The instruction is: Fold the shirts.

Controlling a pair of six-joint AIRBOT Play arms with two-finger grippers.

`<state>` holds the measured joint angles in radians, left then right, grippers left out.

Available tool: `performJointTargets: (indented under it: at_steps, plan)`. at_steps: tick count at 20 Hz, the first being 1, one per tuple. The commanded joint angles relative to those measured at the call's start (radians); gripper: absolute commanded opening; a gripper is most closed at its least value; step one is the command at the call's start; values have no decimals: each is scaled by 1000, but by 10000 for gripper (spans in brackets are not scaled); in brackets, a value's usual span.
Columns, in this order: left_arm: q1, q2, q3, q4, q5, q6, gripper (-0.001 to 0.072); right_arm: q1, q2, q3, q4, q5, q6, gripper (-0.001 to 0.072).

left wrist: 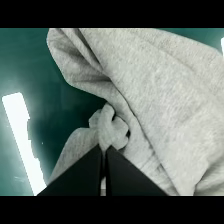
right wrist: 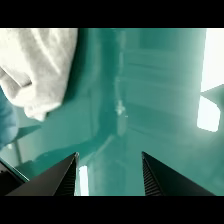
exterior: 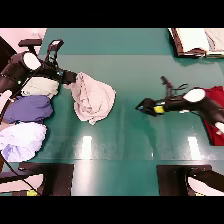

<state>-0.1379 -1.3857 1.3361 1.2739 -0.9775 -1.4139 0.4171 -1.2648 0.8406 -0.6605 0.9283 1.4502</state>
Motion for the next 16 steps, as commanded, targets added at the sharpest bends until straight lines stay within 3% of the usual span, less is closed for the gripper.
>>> performJointTargets:
  at_steps: [1,7,9,13,14,15,16]
  plan:
    - [3,1,2,29,-11,0,24,117,-206,71,182,-123,-91,447]
    - [3,1,2,29,-20,0,24,166,-480,380,183,-187,-90,446]
    - [3,1,2,29,-19,0,24,167,-544,464,192,-164,-90,378]
    - [3,1,2,29,-19,0,24,173,-618,600,188,-125,-90,335]
    - [3,1,2,29,-19,0,24,174,-624,620,186,-124,-90,205]
    - [3,1,2,29,-20,0,24,174,-626,632,166,-125,-90,10]
    - [3,1,2,33,-21,0,24,171,-623,644,129,-123,-90,14]
